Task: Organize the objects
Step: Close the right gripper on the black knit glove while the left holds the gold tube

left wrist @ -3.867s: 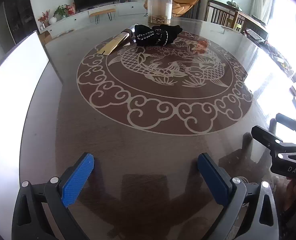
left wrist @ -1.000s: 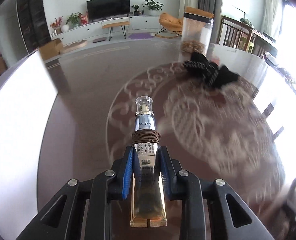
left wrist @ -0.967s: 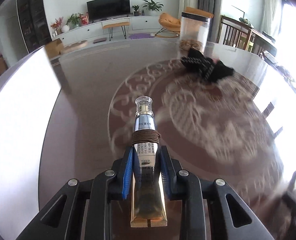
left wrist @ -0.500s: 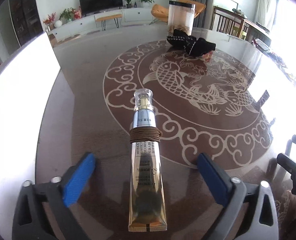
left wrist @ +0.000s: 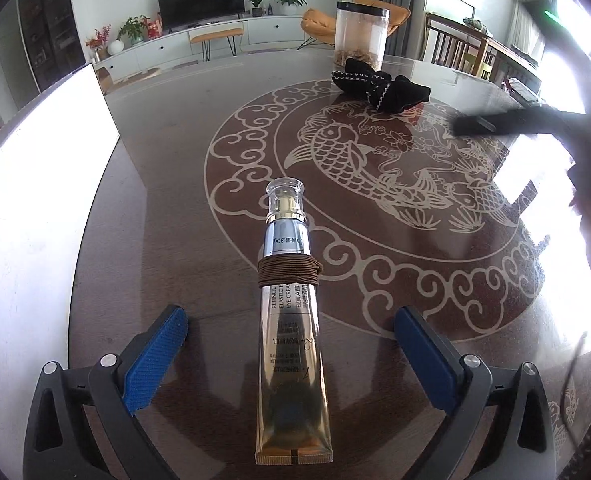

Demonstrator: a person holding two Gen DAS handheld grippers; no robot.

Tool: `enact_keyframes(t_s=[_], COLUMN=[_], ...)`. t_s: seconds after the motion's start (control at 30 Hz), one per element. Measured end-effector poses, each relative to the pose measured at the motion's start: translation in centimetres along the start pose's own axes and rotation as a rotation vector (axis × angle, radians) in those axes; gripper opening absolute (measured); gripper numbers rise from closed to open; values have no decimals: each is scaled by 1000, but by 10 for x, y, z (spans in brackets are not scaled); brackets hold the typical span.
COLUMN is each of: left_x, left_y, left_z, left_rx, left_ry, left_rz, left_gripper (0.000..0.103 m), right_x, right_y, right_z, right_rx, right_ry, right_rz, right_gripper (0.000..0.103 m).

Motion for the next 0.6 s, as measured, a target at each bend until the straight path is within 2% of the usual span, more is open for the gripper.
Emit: enact_keyframes(t_s=[0.1, 0.2, 0.33, 0.43, 0.5, 0.53, 0.57, 0.6], left_x=[0, 0, 0, 0, 0, 0, 0, -1], left_y=[0, 0, 0, 0, 0, 0, 0, 1], left_z=[0, 0, 0, 0, 0, 0, 0, 0], left_rx=[0, 0, -1, -1, -1, -1, -1, -2], left_ry=[0, 0, 0, 0, 0, 0, 0, -2], left_rz=[0, 0, 0, 0, 0, 0, 0, 0], left_gripper=[103, 103, 103, 103, 103, 103, 103, 103], right_x=[-34, -52, -76, -88, -89, -88, -87, -84], right_y=[42, 70, 89, 89, 88, 87, 85, 83], right_z=[17, 31, 36, 33, 29, 27, 24, 22], right_rx=[45, 66, 60, 61, 60, 45, 29, 16], right_ry=[-23, -39, -46, -56, -43, -28, -20, -7], right_rz=[44, 38, 86, 114, 104, 104, 104, 96], right_gripper=[103, 103, 103, 102, 83, 60, 48, 45])
Point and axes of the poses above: each gripper's, at about its wrist camera, not at the fingertips, and x roughly against the way its jaws point, z to its left, y to its top, the point moved 1 cm from there along -x, roughly the way its jaws point, and after that the axes turned 2 degrees about -z, right-handed, at the moved point
